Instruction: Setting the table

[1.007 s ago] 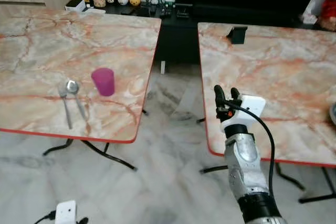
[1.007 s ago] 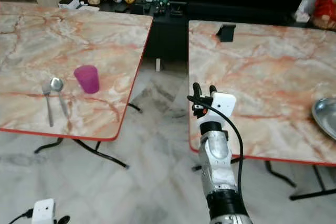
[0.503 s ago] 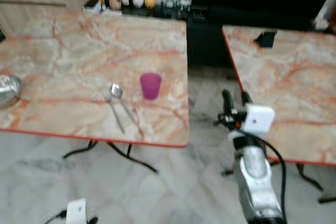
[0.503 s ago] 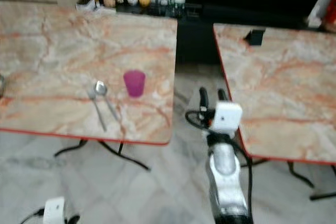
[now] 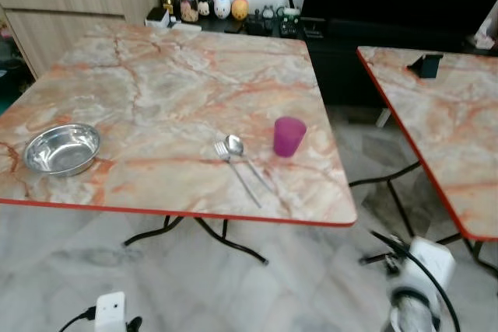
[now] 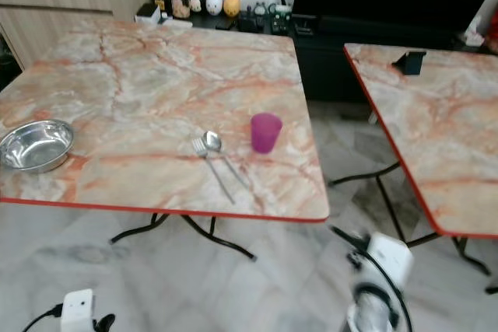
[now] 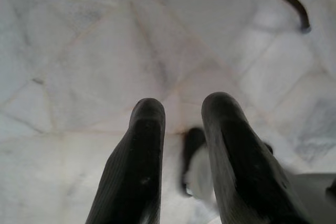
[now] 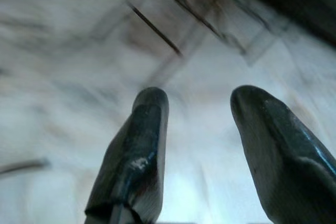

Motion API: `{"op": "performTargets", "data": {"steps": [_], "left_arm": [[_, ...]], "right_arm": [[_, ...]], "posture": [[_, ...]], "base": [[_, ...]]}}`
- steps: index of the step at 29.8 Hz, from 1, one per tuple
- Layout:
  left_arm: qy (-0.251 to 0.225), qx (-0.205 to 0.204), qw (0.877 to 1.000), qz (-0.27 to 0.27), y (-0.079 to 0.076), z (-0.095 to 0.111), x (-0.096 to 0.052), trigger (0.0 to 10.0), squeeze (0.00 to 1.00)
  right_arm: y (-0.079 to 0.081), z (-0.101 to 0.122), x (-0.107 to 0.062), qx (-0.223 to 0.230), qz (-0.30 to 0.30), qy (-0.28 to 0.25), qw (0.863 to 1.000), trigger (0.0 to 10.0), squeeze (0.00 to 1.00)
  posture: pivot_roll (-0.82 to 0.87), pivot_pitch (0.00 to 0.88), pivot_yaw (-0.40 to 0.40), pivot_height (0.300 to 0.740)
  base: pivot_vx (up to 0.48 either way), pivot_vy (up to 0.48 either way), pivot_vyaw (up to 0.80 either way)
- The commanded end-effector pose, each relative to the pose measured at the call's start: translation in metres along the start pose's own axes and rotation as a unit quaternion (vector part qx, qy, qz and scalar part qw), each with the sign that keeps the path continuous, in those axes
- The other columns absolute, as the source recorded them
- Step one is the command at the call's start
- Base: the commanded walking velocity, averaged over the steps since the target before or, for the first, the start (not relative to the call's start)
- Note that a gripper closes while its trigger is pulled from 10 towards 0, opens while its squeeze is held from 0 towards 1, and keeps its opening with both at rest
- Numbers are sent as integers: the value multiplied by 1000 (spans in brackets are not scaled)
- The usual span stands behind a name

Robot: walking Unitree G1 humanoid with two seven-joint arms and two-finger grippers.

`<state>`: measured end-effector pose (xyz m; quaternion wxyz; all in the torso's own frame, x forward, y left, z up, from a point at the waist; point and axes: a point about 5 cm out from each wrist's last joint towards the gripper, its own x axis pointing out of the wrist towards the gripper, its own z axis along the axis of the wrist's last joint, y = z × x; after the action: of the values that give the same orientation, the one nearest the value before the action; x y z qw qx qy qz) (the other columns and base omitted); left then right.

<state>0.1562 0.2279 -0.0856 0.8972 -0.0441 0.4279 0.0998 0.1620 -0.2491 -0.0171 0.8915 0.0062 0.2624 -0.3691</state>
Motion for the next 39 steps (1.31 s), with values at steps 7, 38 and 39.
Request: {"op": "performTargets", "data": {"steps": [7,38,39], "left_arm": [[-7,-4,1000,17,10,4,0,10000,0],[-92,4,996,1,5,33,2,10000,0],[-94,3,996,5,6,33,2,10000,0]], "right_arm": [[29,-29,22,-10,59,131,990,10000,0],[106,-64,-19,-198,332,161,908,10000,0],[107,-64,-20,-201,333,161,907,10000,0]], "posture": [[27,0,-93,740],[51,0,-67,740],[55,0,-69,740]], "base": [[0,478,0],[0,107,0],[0,0,0]]}}
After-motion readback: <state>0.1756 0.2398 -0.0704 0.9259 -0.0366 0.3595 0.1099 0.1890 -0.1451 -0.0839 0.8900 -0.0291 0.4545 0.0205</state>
